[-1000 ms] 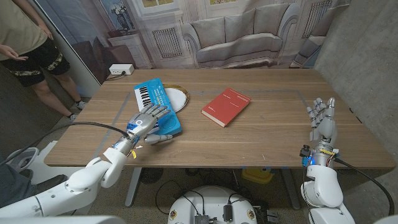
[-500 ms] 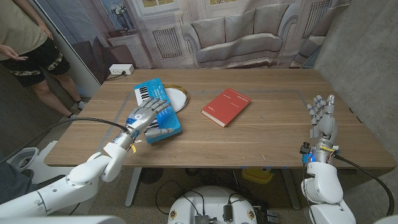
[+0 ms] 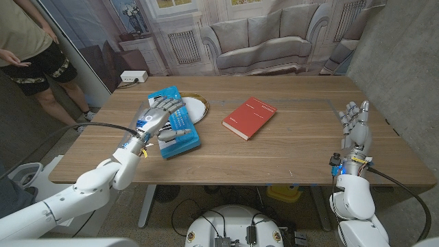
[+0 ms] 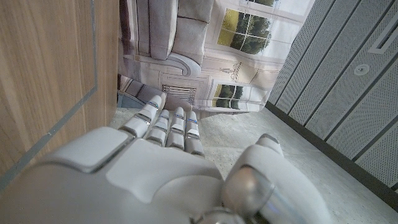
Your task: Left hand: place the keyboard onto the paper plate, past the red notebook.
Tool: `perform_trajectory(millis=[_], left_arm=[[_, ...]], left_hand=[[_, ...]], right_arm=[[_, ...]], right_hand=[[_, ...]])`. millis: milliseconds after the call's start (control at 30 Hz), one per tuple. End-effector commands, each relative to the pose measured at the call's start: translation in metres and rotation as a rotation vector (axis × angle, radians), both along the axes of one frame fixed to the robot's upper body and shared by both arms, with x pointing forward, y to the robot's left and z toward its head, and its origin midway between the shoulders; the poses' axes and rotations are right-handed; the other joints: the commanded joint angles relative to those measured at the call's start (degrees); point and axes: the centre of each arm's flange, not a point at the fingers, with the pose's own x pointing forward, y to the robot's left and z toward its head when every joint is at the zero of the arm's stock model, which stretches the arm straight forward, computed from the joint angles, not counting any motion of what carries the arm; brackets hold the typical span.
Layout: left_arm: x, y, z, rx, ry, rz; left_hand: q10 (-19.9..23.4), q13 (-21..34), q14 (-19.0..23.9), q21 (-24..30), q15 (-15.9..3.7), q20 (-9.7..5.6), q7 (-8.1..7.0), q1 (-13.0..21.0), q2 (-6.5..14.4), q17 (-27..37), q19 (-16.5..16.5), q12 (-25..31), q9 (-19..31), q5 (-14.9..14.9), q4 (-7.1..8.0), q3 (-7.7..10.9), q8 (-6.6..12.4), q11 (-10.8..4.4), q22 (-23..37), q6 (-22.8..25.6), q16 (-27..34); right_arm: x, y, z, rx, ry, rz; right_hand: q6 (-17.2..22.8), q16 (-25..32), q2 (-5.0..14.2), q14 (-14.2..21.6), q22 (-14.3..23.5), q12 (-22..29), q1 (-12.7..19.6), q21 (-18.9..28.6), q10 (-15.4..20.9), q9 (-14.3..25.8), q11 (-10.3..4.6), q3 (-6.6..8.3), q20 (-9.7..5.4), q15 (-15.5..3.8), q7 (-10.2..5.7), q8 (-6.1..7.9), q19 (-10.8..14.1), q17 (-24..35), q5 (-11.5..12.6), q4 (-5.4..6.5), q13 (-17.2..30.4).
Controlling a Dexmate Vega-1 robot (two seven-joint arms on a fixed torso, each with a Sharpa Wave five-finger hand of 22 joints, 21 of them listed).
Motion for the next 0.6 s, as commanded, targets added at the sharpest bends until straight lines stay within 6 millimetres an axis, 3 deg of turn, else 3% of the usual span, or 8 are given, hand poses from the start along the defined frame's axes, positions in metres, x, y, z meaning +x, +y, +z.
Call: perform_trajectory(millis=[33,267,600], left_arm=[[0.001,0.016,0.020,-0.153,0.013,-0.106],[0.000,0.028,0.031,-0.258,0.019,-0.159],[0.006,0.040,0.044,-0.363,0.048,-0.239]], left_hand=[[1.16,0.08,1.28,0.45,-4.30,-0.11,0.20,0.29,0.80,0.08,0.76,0.46,0.09,0.64,0.08,-0.39,0.70,-0.17,0.18,1.09,0.26],[2.74,0.06,2.61,0.64,-4.28,0.30,0.60,0.35,1.56,0.00,1.46,0.75,0.02,1.14,-0.07,-0.43,1.37,0.09,0.15,3.50,0.41],[4.22,0.04,4.15,0.83,-4.64,-0.29,1.32,0.30,2.23,-0.04,2.23,1.00,-0.02,1.40,-0.14,-0.53,1.40,0.54,0.13,4.46,0.65]], right_arm=[[-0.004,0.010,0.002,0.005,-0.007,-0.016],[-0.012,0.014,0.001,0.010,-0.008,-0.032],[-0.021,0.022,0.006,-0.003,0.003,-0.043]], right_hand=[[0.19,-0.02,0.35,0.18,0.13,-0.08,0.16,-0.11,0.06,0.34,0.26,-0.28,0.11,0.19,-0.32,0.06,-0.07,0.20,0.03,0.16,0.22],[0.21,-0.02,0.34,0.18,0.13,-0.07,0.12,-0.10,0.08,0.34,0.20,-0.33,0.06,0.18,-0.34,0.08,-0.05,0.21,0.03,0.16,0.22],[0.21,-0.01,0.34,0.19,0.13,-0.07,0.07,-0.08,0.09,0.33,0.06,-0.40,0.04,0.21,-0.35,0.08,-0.02,0.21,0.03,0.17,0.22]])
